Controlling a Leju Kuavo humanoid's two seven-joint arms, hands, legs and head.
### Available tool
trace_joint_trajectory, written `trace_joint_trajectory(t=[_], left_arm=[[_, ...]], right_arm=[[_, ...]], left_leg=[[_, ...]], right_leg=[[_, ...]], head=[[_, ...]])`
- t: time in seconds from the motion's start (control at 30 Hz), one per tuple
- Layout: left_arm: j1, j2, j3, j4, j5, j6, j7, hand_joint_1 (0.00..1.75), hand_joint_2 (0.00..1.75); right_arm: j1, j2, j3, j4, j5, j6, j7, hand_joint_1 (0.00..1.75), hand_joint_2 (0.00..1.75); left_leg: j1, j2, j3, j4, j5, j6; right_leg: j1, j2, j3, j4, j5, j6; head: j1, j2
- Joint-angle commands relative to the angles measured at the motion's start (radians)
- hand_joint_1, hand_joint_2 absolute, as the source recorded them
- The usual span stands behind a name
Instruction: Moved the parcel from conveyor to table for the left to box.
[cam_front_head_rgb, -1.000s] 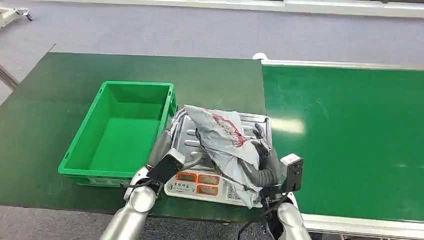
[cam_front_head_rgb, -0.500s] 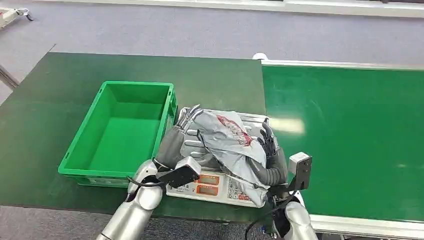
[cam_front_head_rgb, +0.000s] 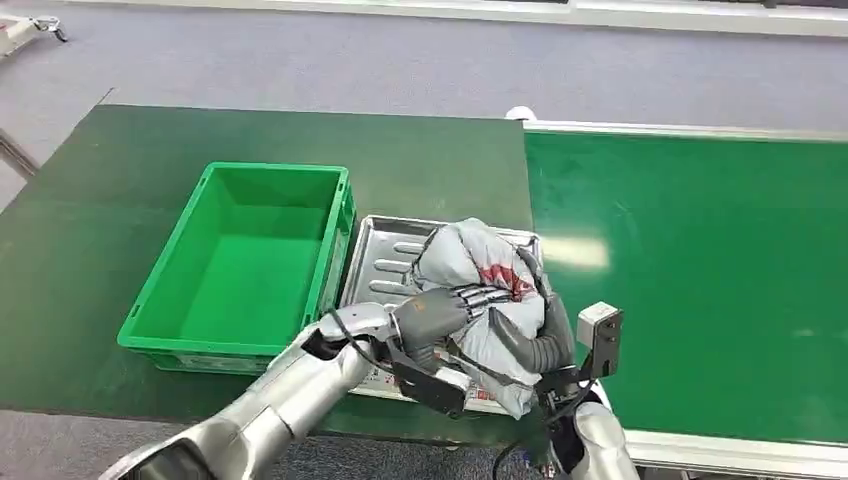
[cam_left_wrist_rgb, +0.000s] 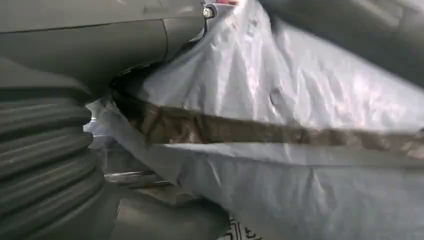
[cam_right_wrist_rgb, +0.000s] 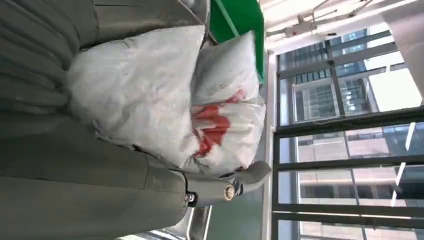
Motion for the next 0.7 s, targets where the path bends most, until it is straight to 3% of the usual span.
trace_joint_trajectory(t=[0.03, 0.23, 0.4, 0.7], left_arm=[[-0.093, -0.007, -0.148, 0.257, 0.020, -0.010, 0.012, 1.75, 1.75], [-0.096, -0.005, -0.142, 0.251, 0.027, -0.005, 0.010, 1.75, 1.75], [-0.128, 0.007, -0.114, 0.180, 0.049, 0.083, 0.020, 1.75, 1.75], [-0.104, 0.156, -0.060, -0.309, 0.142, -0.012, 0.088, 1.75, 1.75]], right_arm=[[-0.068, 0.004, 0.002, 0.068, 0.000, 0.005, -0.002, 0.00, 1.75], [-0.066, 0.002, -0.002, 0.063, -0.001, 0.007, -0.003, 0.00, 1.75], [-0.066, -0.008, -0.008, 0.079, -0.004, 0.009, -0.008, 0.00, 1.75], [-0.031, -0.010, -0.046, 0.068, -0.018, 0.015, -0.016, 0.00, 1.75]], left_leg=[[0.000, 0.004, 0.004, -0.002, 0.000, 0.000], [0.000, 0.003, 0.005, -0.001, 0.000, 0.000], [0.000, 0.003, 0.007, -0.001, 0.001, 0.000], [0.001, 0.003, 0.006, -0.001, 0.002, -0.002]], right_leg=[[0.000, 0.002, 0.003, -0.002, 0.001, -0.001], [0.000, 0.001, 0.005, -0.001, 0.001, 0.000], [0.000, 0.001, 0.007, -0.001, 0.001, -0.001], [0.001, 0.000, 0.004, 0.000, 0.001, -0.002]], head=[[0.000, 0.000], [0.000, 0.000], [0.000, 0.000], [0.000, 0.000]])
